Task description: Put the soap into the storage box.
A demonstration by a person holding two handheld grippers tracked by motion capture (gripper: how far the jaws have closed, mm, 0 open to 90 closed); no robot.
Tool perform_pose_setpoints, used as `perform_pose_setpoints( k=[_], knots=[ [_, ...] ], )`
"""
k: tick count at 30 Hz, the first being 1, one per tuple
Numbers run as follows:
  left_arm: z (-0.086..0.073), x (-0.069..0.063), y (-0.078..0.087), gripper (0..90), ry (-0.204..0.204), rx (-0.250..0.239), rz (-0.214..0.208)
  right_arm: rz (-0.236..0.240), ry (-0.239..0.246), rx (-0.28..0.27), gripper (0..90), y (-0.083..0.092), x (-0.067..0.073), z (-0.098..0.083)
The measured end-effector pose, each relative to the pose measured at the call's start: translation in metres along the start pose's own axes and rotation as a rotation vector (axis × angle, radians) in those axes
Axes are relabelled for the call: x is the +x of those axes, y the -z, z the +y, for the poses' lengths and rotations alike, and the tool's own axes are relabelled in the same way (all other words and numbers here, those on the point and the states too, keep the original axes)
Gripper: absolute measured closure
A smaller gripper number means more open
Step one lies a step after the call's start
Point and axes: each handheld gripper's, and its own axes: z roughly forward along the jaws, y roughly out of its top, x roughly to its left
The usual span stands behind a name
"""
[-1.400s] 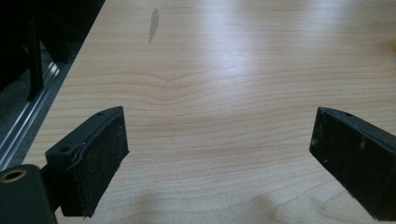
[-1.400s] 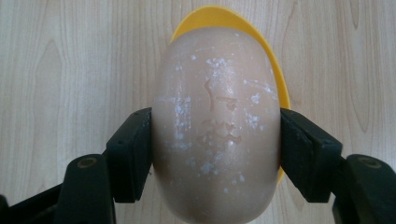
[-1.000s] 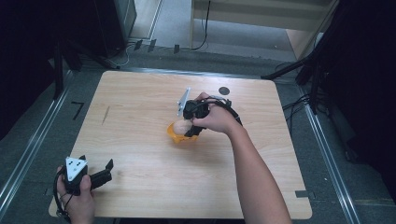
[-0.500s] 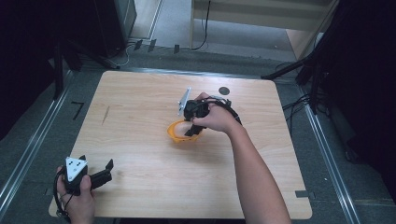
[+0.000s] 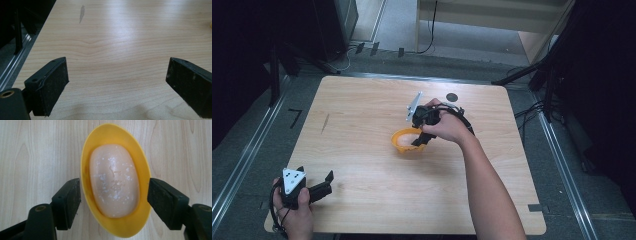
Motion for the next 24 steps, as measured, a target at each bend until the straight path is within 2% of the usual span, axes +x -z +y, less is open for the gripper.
perform_pose_setpoints(
  k=[4,8,10,13,17,20,22,24],
  knots=[
    [0.0,0.0,0.0,4.7,-0.004,0.0,0.002,-0.013,-0.038,0.0,17.8,0.003,0.004,-0.009],
    [0.0,-0.001,0.0,4.7,-0.009,0.004,0.007,-0.04,-0.088,-0.036,13.2,0.006,0.009,-0.02],
    [0.0,-0.001,0.0,4.7,-0.012,0.007,0.009,-0.057,-0.107,-0.049,7.6,0.007,0.011,-0.027],
    [0.0,-0.001,0.0,4.7,-0.016,0.007,0.009,-0.053,-0.141,-0.063,1.5,0.009,0.013,-0.036],
    [0.0,-0.002,-0.001,4.7,-0.015,0.007,0.009,-0.062,-0.19,-0.084,0.0,0.014,0.017,-0.049],
    [0.0,-0.002,-0.001,4.7,-0.017,0.007,0.011,-0.083,-0.207,-0.117,0.0,0.016,0.019,-0.057],
    [0.0,-0.002,-0.001,4.7,-0.018,0.007,0.01,-0.08,-0.224,-0.123,0.0,0.018,0.023,-0.061],
    [0.0,-0.002,-0.001,4.7,-0.017,0.009,0.01,-0.097,-0.226,-0.132,0.0,0.018,0.025,-0.065]
  ],
)
